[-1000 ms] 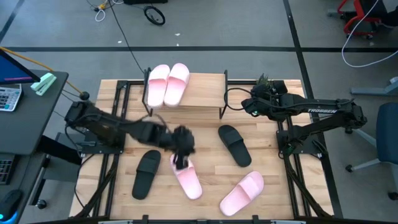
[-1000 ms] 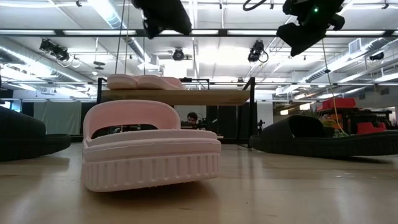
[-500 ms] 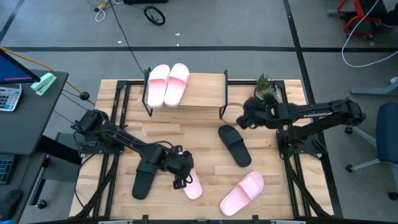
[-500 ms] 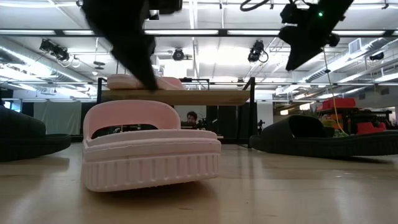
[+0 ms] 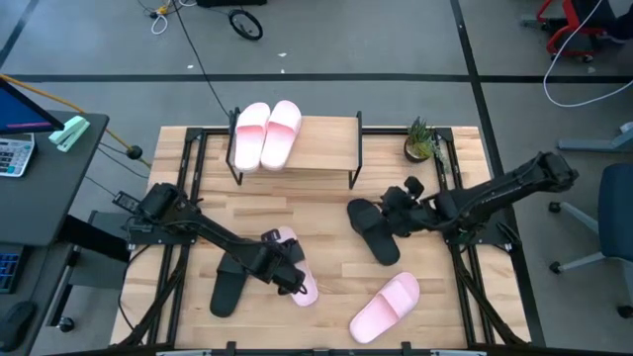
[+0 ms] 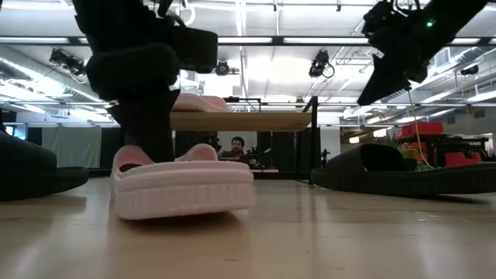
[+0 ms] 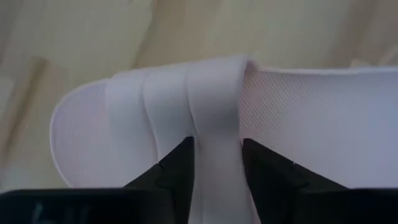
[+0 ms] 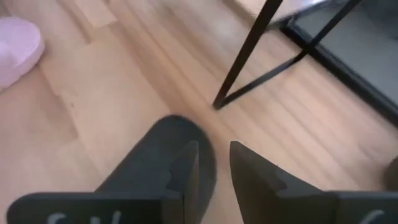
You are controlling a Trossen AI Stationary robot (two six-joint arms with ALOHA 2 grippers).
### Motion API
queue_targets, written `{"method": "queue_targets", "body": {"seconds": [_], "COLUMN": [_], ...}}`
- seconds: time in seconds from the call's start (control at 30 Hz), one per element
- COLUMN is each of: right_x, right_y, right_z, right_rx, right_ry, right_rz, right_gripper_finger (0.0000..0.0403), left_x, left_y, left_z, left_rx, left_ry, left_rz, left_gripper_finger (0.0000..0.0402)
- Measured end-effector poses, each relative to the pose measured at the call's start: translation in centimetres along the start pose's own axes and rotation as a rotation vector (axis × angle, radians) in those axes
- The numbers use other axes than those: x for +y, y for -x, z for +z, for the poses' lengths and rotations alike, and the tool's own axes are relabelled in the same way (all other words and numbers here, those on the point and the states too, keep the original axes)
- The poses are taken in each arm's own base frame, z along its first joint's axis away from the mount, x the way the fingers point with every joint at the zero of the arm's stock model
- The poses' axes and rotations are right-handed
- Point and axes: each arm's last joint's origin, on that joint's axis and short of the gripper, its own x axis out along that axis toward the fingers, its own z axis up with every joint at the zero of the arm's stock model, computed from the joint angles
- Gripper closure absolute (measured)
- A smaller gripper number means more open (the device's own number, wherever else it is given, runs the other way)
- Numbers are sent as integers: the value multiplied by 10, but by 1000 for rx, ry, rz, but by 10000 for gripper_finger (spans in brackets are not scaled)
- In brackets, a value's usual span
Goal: Pick and place slides into the shelf
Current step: Put the left pink slide on the shelf
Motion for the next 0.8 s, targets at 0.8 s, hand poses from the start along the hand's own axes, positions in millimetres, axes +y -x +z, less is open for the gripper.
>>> {"method": "queue_targets", "body": {"seconds": [0.8], "right_x": [14], "right_y": [12], "right_z": [-34], "right_rx": [24], "right_ry": [36], "right_rz": [88], "right_gripper_finger": [305], "left_x": [-26], "left_y": [49], "left_z": [20], "left_rx": [-334], "left_ry": [9], "left_rz": [105], "left_gripper_finger": [373]}}
